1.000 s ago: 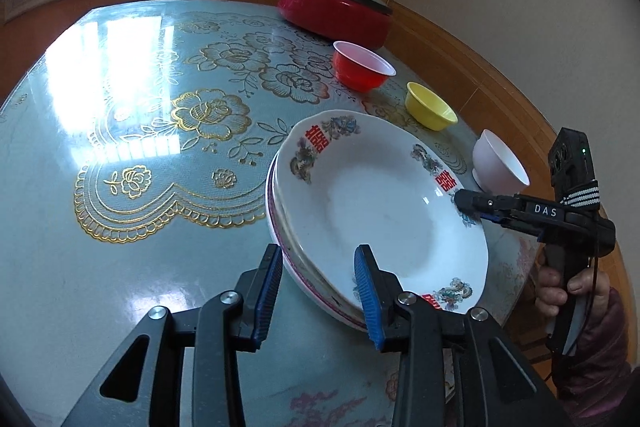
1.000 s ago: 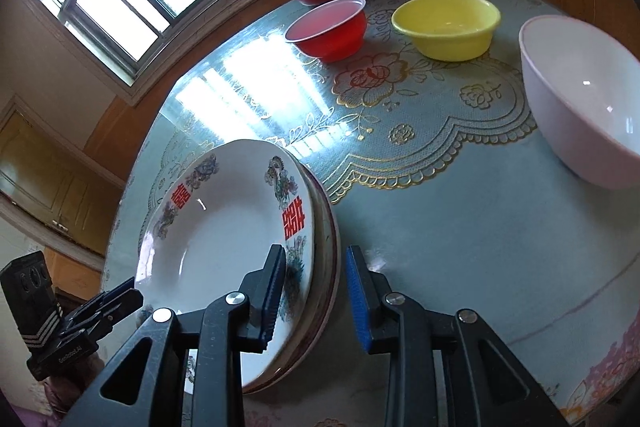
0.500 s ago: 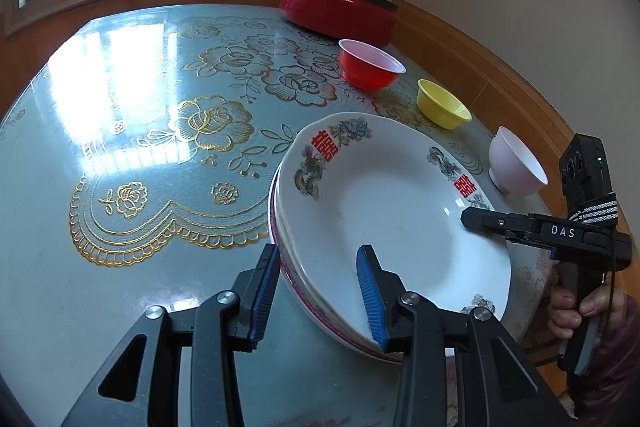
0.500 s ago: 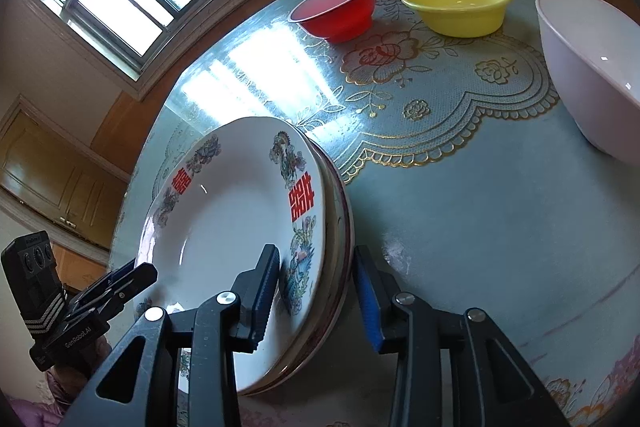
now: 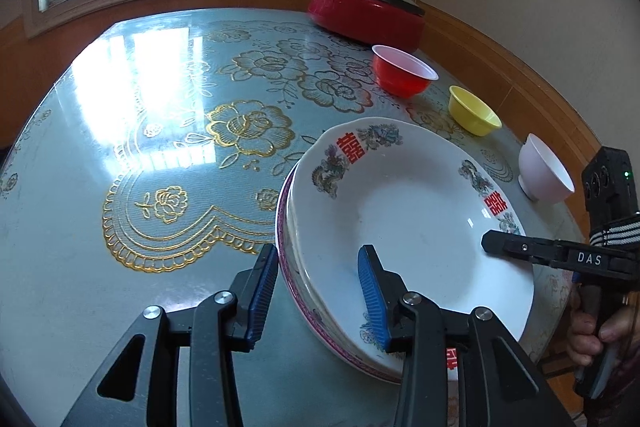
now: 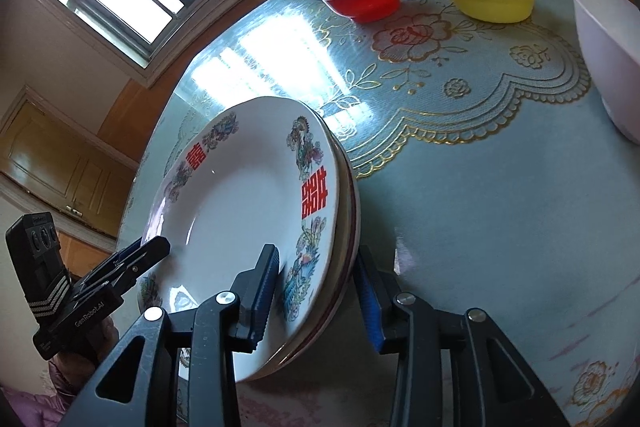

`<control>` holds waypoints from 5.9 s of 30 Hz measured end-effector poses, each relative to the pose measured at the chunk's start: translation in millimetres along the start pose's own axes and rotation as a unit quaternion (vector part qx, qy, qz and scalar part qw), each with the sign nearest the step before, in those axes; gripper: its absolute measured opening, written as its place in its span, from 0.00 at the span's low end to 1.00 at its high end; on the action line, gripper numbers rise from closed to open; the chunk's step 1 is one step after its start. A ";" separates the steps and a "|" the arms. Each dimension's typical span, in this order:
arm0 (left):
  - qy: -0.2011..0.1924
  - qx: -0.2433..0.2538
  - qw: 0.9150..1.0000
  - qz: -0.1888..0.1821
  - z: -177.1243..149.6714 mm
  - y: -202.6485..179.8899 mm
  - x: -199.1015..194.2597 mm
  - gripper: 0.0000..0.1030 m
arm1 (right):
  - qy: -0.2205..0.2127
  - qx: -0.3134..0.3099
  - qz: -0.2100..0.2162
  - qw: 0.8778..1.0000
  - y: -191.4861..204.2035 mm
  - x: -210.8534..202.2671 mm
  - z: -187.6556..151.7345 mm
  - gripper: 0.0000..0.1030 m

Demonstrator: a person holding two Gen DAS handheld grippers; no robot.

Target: Organize plates and bowls

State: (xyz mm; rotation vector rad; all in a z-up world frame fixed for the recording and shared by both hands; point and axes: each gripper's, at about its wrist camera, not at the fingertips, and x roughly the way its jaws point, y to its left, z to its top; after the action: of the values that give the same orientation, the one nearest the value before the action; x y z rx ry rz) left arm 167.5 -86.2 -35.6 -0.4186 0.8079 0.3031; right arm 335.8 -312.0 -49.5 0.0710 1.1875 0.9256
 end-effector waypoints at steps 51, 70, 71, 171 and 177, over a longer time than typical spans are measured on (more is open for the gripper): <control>0.021 0.128 0.979 -0.159 55.5 -256.3 62.7 0.65 | -0.194 0.168 -0.089 0.962 -198.9 -190.6 64.4 0.42; 0.064 0.100 0.985 -0.127 58.0 -286.3 119.2 0.48 | -0.052 0.047 -0.004 0.998 -198.6 -107.6 94.6 0.19; 0.067 0.097 0.985 -0.125 54.8 -281.0 114.9 0.49 | -0.047 0.040 0.002 0.998 -192.9 -106.8 94.7 0.19; 0.104 0.047 0.986 -0.119 58.5 -237.2 67.6 0.23 | -0.016 -0.062 -0.029 0.997 -119.0 -119.2 72.3 0.10; 0.105 0.041 0.986 -0.125 56.0 -236.8 70.2 0.24 | -0.019 -0.075 -0.043 0.996 -113.9 -117.6 73.7 0.10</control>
State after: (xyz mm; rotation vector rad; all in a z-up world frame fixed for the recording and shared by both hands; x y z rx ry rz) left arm 347.1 -260.1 4.2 -0.4738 0.9593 -0.0095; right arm 453.8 -431.6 13.5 -0.0822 1.0746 0.9306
